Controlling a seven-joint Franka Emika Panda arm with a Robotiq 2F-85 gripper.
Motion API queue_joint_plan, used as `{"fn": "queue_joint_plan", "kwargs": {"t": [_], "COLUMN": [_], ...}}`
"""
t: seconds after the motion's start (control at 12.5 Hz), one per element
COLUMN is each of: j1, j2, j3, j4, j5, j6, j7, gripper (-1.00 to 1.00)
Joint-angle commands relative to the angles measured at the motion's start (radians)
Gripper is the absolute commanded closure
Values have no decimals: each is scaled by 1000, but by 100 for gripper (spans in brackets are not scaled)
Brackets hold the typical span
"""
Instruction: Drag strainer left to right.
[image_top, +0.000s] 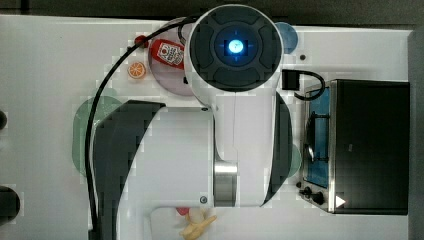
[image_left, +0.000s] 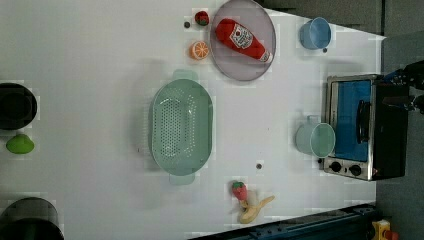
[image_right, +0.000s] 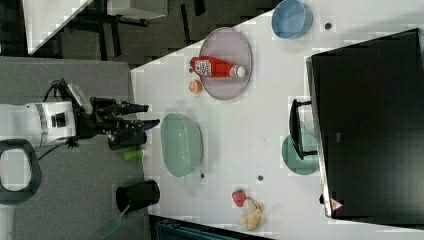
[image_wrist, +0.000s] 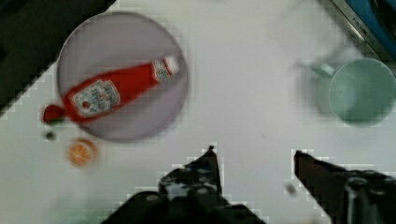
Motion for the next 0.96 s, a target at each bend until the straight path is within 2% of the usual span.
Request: {"fn": "queue_joint_plan", "kwargs": {"t": [0.08, 0.24, 0.56, 0.96], "j1": [-20, -19, 11, 35], "j2": [-556, -556, -521, -367], "j3": [-27, -25, 62, 313], "j4": [-304, -304, -304, -304], "j5": [-17, -17, -4, -4], "j6": [-243, -236, -150, 3], "j7": [158, 158, 158, 208], "gripper": [-59, -100, -100, -100]}}
